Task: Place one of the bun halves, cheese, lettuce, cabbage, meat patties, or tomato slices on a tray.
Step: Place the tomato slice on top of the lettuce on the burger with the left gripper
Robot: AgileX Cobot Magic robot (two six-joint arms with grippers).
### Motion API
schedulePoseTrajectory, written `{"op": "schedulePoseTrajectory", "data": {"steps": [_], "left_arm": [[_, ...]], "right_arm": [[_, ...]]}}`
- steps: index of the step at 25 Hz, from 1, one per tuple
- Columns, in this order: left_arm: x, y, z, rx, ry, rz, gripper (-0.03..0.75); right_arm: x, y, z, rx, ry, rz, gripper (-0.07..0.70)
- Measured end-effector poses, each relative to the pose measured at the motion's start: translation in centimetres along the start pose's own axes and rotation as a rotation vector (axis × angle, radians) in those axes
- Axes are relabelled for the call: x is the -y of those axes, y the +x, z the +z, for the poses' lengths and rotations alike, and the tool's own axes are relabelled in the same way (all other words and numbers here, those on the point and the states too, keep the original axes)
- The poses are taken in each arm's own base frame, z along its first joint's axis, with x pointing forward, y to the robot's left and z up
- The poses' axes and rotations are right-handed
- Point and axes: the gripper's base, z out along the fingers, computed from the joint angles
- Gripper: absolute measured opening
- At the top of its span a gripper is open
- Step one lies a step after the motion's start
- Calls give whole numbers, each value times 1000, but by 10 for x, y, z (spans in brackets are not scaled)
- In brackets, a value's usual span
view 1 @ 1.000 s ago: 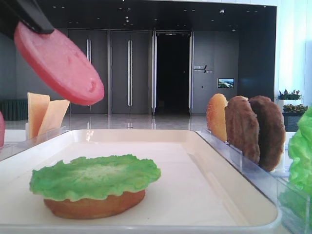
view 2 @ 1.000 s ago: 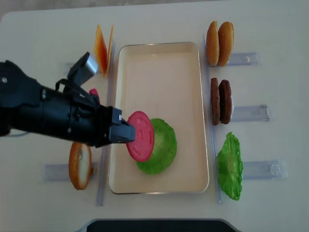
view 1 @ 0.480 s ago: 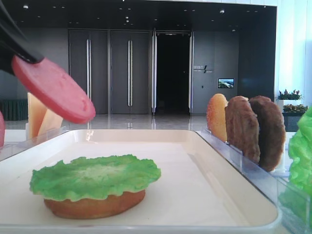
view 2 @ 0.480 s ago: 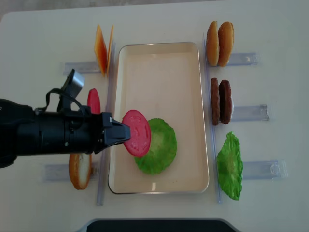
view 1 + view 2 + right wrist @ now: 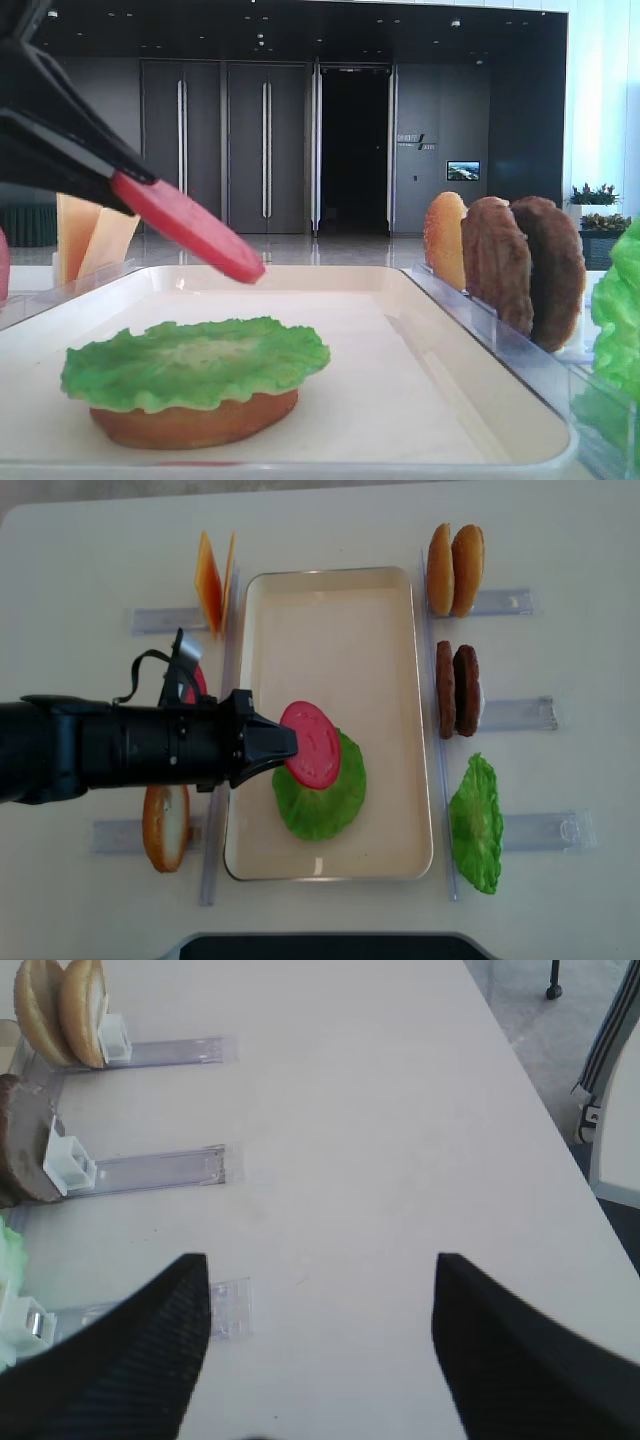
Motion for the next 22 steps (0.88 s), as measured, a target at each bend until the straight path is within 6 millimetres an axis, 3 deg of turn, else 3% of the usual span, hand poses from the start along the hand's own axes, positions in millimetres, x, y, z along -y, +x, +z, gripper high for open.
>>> {"op": "schedulePoseTrajectory", "data": {"steps": [6, 22], "left_arm": [[-13, 1, 11, -59, -11, -35, 63], [-14, 0, 12, -53, -14, -28, 63]], "right_arm": [[0, 0, 0, 0, 0, 0, 481], [0, 0, 0, 0, 0, 0, 481]]}}
